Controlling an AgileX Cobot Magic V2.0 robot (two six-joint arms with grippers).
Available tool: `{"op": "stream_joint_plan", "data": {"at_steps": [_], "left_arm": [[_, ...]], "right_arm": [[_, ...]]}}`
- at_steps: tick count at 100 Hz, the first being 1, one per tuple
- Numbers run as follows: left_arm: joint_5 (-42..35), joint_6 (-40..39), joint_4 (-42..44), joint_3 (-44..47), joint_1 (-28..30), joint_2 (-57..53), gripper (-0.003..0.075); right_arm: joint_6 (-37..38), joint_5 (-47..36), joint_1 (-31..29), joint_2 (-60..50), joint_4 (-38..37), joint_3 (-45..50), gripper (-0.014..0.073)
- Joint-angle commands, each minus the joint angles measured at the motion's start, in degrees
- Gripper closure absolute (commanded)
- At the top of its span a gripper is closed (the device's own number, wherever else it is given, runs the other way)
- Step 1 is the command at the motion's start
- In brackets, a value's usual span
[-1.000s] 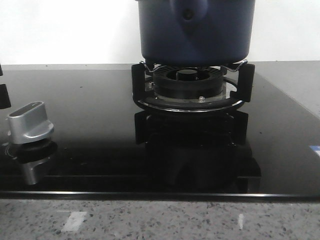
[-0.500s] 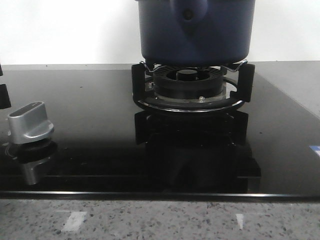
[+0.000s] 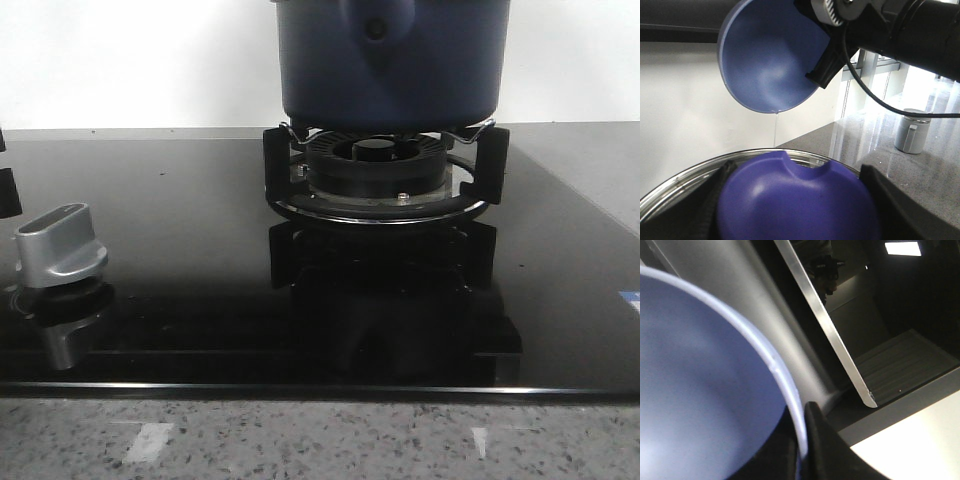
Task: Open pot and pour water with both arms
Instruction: 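Tilt the bowl with the right gripper to pour water into the pot, then lower the bowl onto the counter beside the stove and open the right gripper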
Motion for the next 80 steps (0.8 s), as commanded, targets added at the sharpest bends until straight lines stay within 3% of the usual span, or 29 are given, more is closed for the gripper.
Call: {"op": "stream_joint_plan", "data": {"at_steps": [1,16,41,55,69,80], "left_arm": [[1.63,-0.11,-5.09,-1.95,0.18,-1.25,0.0426],[1.63,-0.11,-5.09,-1.95,0.18,-1.25,0.0426],[1.74,-0.11,-5.09,-1.95,0.18,-1.25,0.0426],[1.74,-0.11,-5.09,-1.95,0.18,-1.25,0.0426],[1.74,-0.11,-5.09,-1.95,0.18,-1.25,0.0426],[1.74,-0.11,-5.09,-1.95,0.18,-1.25,0.0426]], "right_arm": [[1.47,-0.31,-0.05,-2.69,-4.97,-1.40,0.0640],[1.47,0.16,-0.05,-2.69,-1.99,-1.40,0.0641],[4.05,9.31,-1.65,-2.96,19.00,-1.51,0.0641],[5.37,9.86,-4.67,-5.05,29.10,-1.76,0.0641],[5.37,9.86,-11.76,-8.92,42.14,-4.32,0.0641],[5.37,10.12,-22.71,-12.67,54.42,-4.83,0.0641]]}}
